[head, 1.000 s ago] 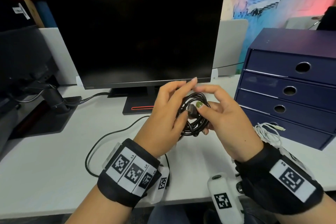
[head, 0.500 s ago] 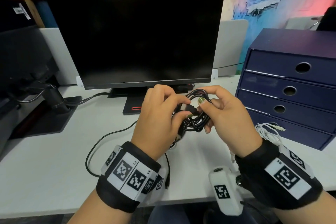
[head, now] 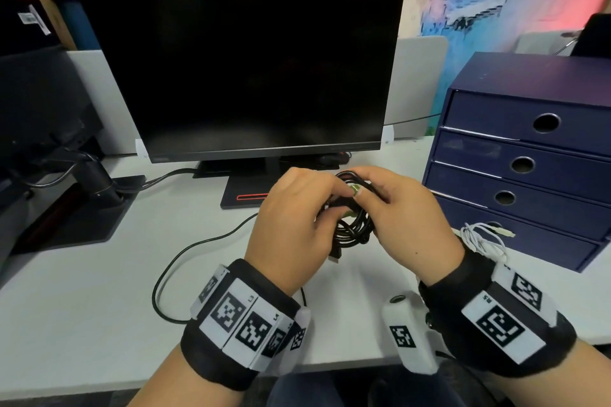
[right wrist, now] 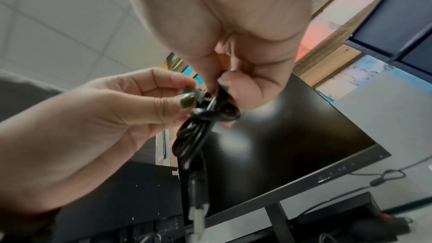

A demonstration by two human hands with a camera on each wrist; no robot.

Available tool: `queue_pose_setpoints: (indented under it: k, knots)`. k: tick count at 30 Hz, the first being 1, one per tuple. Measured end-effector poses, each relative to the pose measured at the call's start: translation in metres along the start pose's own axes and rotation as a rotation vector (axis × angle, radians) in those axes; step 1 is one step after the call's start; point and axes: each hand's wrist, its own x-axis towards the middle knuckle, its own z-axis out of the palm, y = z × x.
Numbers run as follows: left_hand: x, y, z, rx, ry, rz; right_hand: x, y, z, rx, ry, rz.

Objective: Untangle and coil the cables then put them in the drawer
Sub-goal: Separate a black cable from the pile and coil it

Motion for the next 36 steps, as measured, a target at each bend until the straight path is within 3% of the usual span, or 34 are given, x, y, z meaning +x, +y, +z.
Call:
queue_pose_setpoints:
  k: [4, 10, 14, 20, 27, 30, 33, 36]
  knots:
    - [-0.004, -0.002, 0.002, 0.019, 0.006, 0.057, 0.000, -0.001, -0.001, -0.086, -0.098, -0.024]
    - [-0.004, 0.001, 0.000, 0.043, -0.028, 0.021, 0.005, 0.005, -0.011, -0.135, -0.338, -0.004]
    - [0.004, -0.009, -0.003, 0.032, -0.002, -0.048, 0.000, 0.009, -0.011, 0.047, -0.278, 0.087]
    - [0.006, -0.013, 0.000, 0.067, -0.029, -0.121, -0.014, 0.011, 0.001, 0.284, -0.094, 0.083]
    - [0.009, -0.010, -0.009, -0.011, -0.136, -0.206, -0.014, 0.008, 0.002, 0.103, -0.129, -0.018]
    - [0.015, -0.017, -0.020, -0.023, -0.206, -0.232, -0.009, 0.006, -0.007, 0.011, -0.208, -0.058]
    - [0.017, -0.019, -0.023, -0.007, -0.291, -0.255, -0.005, 0.005, -0.015, -0.046, -0.287, -0.032]
    - [0.013, -0.017, -0.019, -0.085, -0.252, -0.254, -0.001, 0.007, -0.021, -0.002, -0.284, 0.013]
